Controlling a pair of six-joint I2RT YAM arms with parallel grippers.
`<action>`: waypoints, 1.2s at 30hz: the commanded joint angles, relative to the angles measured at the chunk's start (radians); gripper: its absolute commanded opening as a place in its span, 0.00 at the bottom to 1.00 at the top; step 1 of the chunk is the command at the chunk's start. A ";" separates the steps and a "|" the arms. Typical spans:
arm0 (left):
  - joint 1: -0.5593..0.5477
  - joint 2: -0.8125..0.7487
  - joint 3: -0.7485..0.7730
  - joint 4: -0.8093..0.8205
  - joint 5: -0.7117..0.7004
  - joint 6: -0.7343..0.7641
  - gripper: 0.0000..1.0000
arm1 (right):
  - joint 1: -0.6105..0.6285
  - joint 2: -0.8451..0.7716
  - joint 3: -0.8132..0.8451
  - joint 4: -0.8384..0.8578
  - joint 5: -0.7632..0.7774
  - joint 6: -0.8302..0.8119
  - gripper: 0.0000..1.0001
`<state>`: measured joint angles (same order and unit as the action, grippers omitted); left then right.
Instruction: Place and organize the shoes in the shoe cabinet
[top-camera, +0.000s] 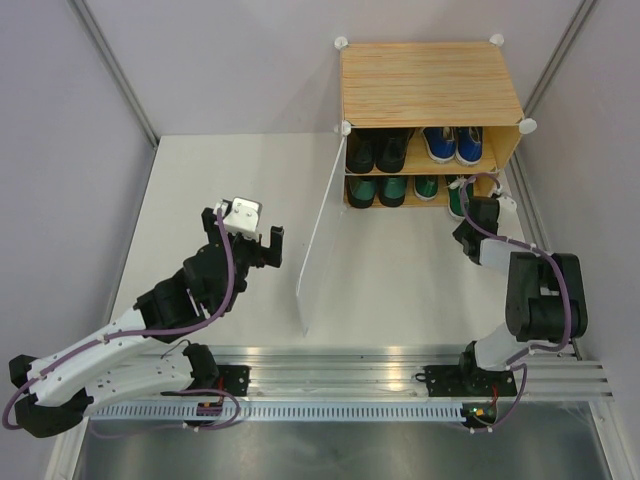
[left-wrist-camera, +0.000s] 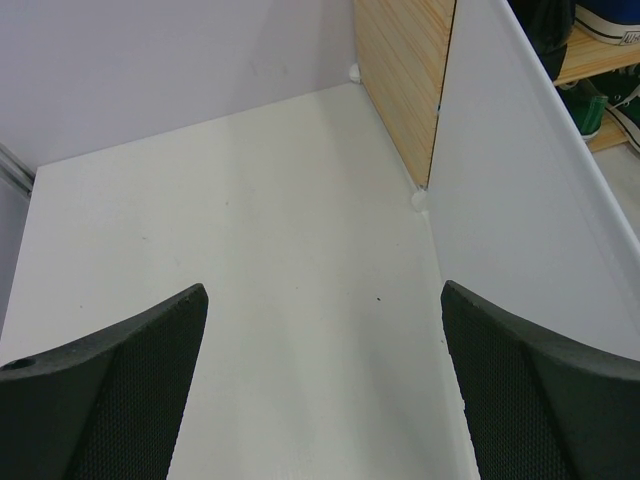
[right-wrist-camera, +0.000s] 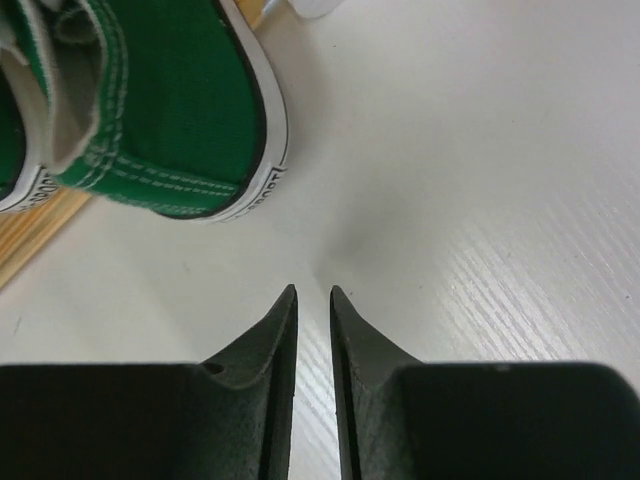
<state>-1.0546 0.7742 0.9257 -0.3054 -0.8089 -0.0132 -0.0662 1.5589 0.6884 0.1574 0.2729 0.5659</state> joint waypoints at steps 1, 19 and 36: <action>0.007 0.002 0.007 0.009 0.004 0.025 0.99 | -0.015 0.064 0.075 0.050 0.020 0.023 0.23; 0.007 0.019 0.004 0.012 -0.006 0.038 1.00 | -0.018 0.244 0.324 0.060 -0.055 0.029 0.24; 0.007 0.025 0.004 0.012 -0.009 0.035 1.00 | 0.003 0.067 0.103 0.174 -0.204 0.057 0.39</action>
<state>-1.0512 0.7971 0.9257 -0.3061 -0.8093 -0.0093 -0.0792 1.7058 0.8246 0.2256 0.1253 0.5827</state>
